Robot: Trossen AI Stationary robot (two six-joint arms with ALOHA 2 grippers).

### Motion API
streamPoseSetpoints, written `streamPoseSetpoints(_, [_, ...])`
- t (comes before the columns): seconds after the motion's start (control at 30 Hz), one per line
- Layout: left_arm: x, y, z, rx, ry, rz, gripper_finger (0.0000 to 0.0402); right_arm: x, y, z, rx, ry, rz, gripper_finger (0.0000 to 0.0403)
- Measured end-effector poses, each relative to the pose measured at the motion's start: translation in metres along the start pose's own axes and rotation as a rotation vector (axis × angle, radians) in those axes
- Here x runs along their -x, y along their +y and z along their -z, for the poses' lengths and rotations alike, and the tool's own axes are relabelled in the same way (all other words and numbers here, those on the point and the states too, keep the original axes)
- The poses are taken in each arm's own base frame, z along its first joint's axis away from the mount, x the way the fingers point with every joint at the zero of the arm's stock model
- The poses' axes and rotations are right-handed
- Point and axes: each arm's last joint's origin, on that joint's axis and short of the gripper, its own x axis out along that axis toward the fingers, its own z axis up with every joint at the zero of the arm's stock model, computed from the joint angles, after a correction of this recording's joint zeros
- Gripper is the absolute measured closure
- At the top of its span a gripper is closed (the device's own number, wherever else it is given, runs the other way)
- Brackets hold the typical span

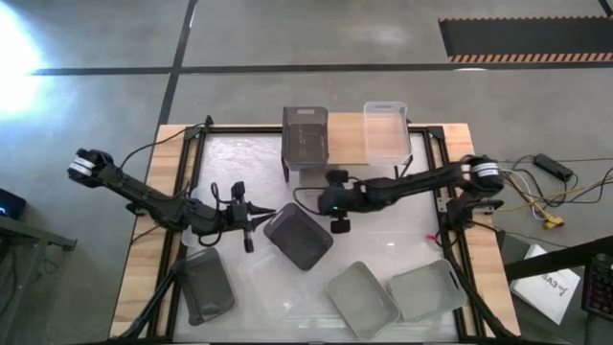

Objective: Stack baskets on shelf by color
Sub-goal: Move the top gray bin to the center of the table

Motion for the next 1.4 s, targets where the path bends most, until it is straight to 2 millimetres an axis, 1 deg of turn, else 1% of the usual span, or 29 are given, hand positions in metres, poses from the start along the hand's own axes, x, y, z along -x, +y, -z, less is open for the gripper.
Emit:
streamPoseSetpoints(0.1, [0.001,-0.002,0.0,-0.002,0.0,0.012,0.0389,-0.015,-0.009,-0.003,0.003,0.093,0.02,0.0266])
streamPoseSetpoints(0.2, [0.002,-0.003,0.001,-0.004,0.0,0.02,0.0389,-0.024,-0.014,-0.006,0.01,0.141,0.021,0.0266])
streamPoseSetpoints(0.27, [0.002,-0.003,0.001,-0.004,0.0,0.021,0.0389,-0.023,-0.015,-0.01,0.013,0.143,0.018,0.0266])
streamPoseSetpoints(0.37, [0.002,-0.004,0.001,-0.005,0.001,0.023,0.0389,-0.014,-0.017,-0.017,-0.003,0.111,0.019,0.0266])
streamPoseSetpoints(0.47, [0.003,-0.004,0.001,-0.005,0.001,0.025,0.0389,-0.008,-0.02,-0.019,-0.015,0.102,0.028,0.0266])
streamPoseSetpoints(0.57, [0.003,-0.004,0.001,-0.006,0.002,0.025,0.0389,-0.01,-0.025,-0.015,-0.028,0.113,0.035,0.0266])
streamPoseSetpoints(0.67, [0.003,-0.004,0.001,-0.006,0.002,0.025,0.0389,-0.017,-0.028,-0.009,-0.036,0.142,0.045,0.0266])
streamPoseSetpoints(0.9, [0.003,-0.004,0.002,-0.007,0.003,0.025,0.0389,-0.028,-0.026,-0.005,-0.026,0.17,0.113,0.0266])
streamPoseSetpoints(1.03, [0.003,-0.004,0.002,-0.008,0.003,0.025,0.0389,-0.03,-0.026,-0.005,-0.021,0.179,0.135,0.0266])
streamPoseSetpoints(1.17, [0.003,-0.004,0.002,-0.008,0.003,0.026,0.0389,-0.024,-0.019,-0.008,-0.012,0.16,0.13,0.0266])
streamPoseSetpoints(1.27, [0.003,-0.004,0.002,-0.008,0.003,0.026,0.0389,-0.017,-0.016,-0.009,-0.07,0.156,0.125,0.0266])
streamPoseSetpoints(1.4, [0.003,-0.004,0.003,-0.009,0.005,0.026,0.0389,-0.011,-0.003,-0.004,-0.104,0.218,0.096,0.0266])
